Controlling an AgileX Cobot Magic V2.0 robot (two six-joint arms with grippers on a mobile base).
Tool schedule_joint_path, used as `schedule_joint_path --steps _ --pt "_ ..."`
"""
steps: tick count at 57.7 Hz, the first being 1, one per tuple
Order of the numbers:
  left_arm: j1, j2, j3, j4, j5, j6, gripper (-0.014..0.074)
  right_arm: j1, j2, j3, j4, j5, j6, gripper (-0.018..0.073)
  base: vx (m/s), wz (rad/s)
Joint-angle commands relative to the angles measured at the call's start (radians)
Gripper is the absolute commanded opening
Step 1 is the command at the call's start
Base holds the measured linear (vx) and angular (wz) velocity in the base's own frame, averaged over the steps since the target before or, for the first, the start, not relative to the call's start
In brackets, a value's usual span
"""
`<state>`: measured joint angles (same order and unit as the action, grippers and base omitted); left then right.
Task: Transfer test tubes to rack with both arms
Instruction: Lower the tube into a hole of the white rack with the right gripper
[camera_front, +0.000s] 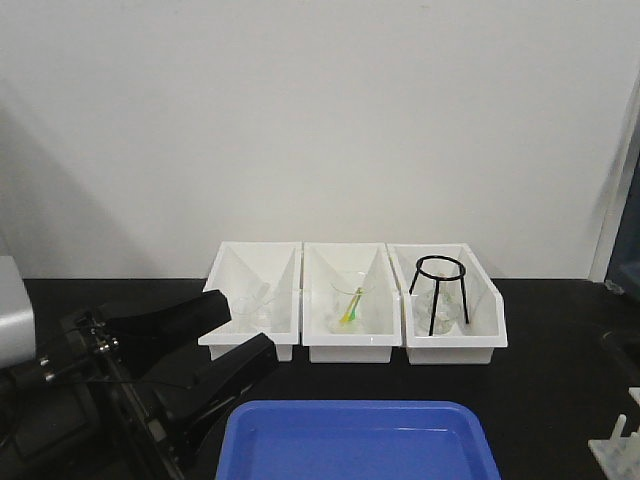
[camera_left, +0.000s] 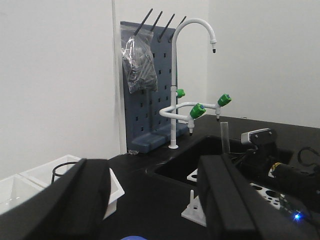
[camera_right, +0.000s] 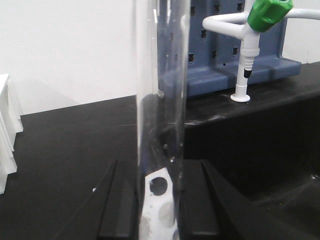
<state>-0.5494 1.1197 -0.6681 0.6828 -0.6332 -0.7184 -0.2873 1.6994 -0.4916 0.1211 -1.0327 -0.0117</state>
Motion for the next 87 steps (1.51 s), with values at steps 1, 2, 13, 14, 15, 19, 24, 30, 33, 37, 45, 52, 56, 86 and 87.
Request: schedule_joint_path --steps 1,2,13,14,15,19,24,30,33,37,45,52,56,86,87 --pt "-0.008 -0.022 -0.030 -0.037 -0.059 0.003 0.0481 -0.005 -0.024 -0.022 -0.008 -0.086 -0.009 -0.0004 0.00 0.00" --pt "-0.008 -0.022 -0.030 -0.037 -0.059 0.003 0.0481 -0.005 0.001 -0.022 -0.008 -0.084 -0.009 -0.0004 0.00 0.00" --pt "-0.008 -0.022 -0.030 -0.037 -0.059 0.003 0.0481 -0.005 0.043 -0.022 -0.009 -0.084 -0.008 -0.0004 0.00 0.00" --pt "-0.008 -0.022 -0.030 -0.037 -0.059 0.003 0.0481 -0.005 0.046 -0.022 -0.009 -0.084 -0.008 -0.0004 0.00 0.00" --pt "-0.008 -0.022 -0.030 -0.037 -0.059 0.003 0.0481 -0.005 0.049 -0.022 -0.008 -0.084 -0.008 -0.0004 0.00 0.00" --pt "-0.008 -0.022 -0.030 -0.037 -0.059 0.003 0.0481 -0.005 0.058 -0.022 -0.008 -0.084 -0.008 -0.0004 0.00 0.00" --pt "-0.008 -0.022 -0.030 -0.037 -0.059 0.003 0.0481 -0.005 0.063 -0.022 -0.007 -0.081 -0.008 -0.0004 0.00 0.00" --pt "-0.008 -0.022 -0.030 -0.037 -0.059 0.003 0.0481 -0.005 0.069 -0.022 -0.007 -0.080 -0.008 -0.0004 0.00 0.00" --pt "-0.008 -0.022 -0.030 -0.037 -0.059 0.003 0.0481 -0.005 0.069 -0.022 -0.007 -0.085 -0.008 -0.0004 0.00 0.00" --pt "-0.008 -0.022 -0.030 -0.037 -0.059 0.003 0.0481 -0.005 0.069 -0.022 -0.007 -0.088 -0.008 -0.0004 0.00 0.00" --pt "-0.008 -0.022 -0.030 -0.037 -0.059 0.003 0.0481 -0.005 0.069 -0.022 -0.006 -0.093 -0.008 -0.0002 0.00 0.00" --pt "-0.008 -0.022 -0.030 -0.037 -0.059 0.003 0.0481 -0.005 0.069 -0.022 -0.006 -0.093 -0.008 0.0009 0.00 0.00" --pt "-0.008 -0.022 -0.030 -0.037 -0.059 0.003 0.0481 -0.005 0.069 -0.022 -0.006 -0.093 -0.008 0.0029 0.00 0.00" --pt "-0.008 -0.022 -0.030 -0.037 -0.059 0.003 0.0481 -0.005 0.069 -0.022 -0.007 -0.093 -0.008 0.0214 0.00 0.00" --pt "-0.008 -0.022 -0.030 -0.037 -0.059 0.003 0.0481 -0.005 0.069 -0.022 -0.007 -0.093 -0.008 0.0216 0.00 0.00"
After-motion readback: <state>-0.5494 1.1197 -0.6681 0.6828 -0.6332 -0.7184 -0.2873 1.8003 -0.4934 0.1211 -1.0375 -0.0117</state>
